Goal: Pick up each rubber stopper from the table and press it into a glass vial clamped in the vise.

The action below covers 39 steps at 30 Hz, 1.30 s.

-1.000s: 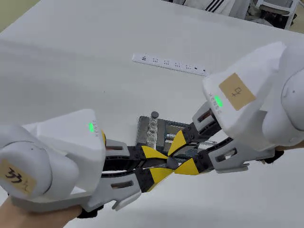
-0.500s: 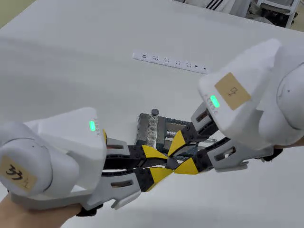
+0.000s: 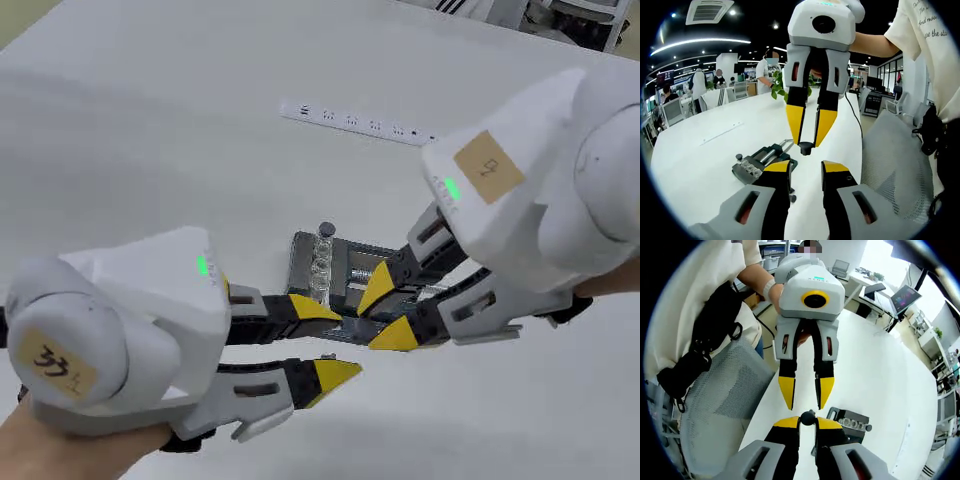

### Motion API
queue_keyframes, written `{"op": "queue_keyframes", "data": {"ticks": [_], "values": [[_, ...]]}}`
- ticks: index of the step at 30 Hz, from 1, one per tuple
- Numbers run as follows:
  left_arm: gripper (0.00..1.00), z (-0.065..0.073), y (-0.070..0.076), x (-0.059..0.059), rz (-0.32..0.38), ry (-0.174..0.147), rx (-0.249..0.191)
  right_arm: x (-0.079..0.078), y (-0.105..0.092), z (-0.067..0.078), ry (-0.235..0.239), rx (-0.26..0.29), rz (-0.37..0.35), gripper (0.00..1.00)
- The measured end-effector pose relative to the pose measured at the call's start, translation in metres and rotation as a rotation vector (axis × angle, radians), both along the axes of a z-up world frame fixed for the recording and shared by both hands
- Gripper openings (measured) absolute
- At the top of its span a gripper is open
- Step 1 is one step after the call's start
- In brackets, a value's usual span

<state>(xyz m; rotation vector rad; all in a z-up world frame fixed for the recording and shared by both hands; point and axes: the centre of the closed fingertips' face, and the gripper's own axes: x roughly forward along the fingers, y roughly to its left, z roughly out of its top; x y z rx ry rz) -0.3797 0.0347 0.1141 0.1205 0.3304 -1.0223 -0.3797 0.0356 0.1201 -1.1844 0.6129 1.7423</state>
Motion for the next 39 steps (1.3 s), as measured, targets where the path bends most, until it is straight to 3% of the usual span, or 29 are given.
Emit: {"op": "queue_keyframes", "data": {"ticks": [2,4,6,11,13,15,17,18,20,22,25,26,39], "values": [[0.29,-0.004,0.006,0.003,0.031,0.013,-0.008,0.004,-0.002,-0.001,-0.007,-0.005,-0.008,0.06],[0.34,-0.007,0.012,0.006,0.052,-0.009,-0.008,0.007,-0.004,-0.002,-0.011,-0.009,-0.018,0.06],[0.40,-0.013,0.018,0.009,0.088,0.022,-0.003,0.009,-0.006,-0.003,-0.009,-0.011,-0.026,0.06],[0.59,-0.021,0.032,0.014,0.156,0.032,-0.004,0.011,-0.008,-0.006,-0.005,-0.017,-0.032,0.06],[0.68,-0.028,0.040,0.016,0.198,0.062,0.004,0.012,-0.008,-0.008,-0.007,-0.018,-0.034,0.06],[0.76,-0.032,0.045,0.019,0.219,0.061,0.016,0.014,-0.009,-0.010,-0.009,-0.021,-0.037,0.06],[0.81,-0.034,0.051,0.019,0.236,0.061,0.008,0.017,-0.009,-0.011,-0.010,-0.021,-0.043,0.06],[0.86,-0.028,0.054,0.023,0.268,0.027,-0.032,0.019,-0.009,-0.011,-0.011,-0.023,-0.044,0.06],[0.94,-0.029,0.059,0.022,0.287,0.051,-0.038,0.021,-0.009,-0.012,-0.013,-0.024,-0.044,0.06],[0.94,-0.035,0.064,0.021,0.306,0.101,-0.038,0.023,-0.010,-0.012,-0.011,-0.026,-0.047,0.06],[0.99,-0.037,0.071,0.024,0.327,0.095,-0.031,0.028,-0.009,-0.014,-0.013,-0.028,-0.048,0.06],[0.99,-0.039,0.073,0.023,0.328,0.119,-0.034,0.031,-0.008,-0.015,-0.015,-0.029,-0.048,0.06],[0.99,-0.044,0.083,0.026,0.349,0.121,-0.008,0.081,0.012,-0.025,-0.058,-0.042,-0.019,0.06]]}}
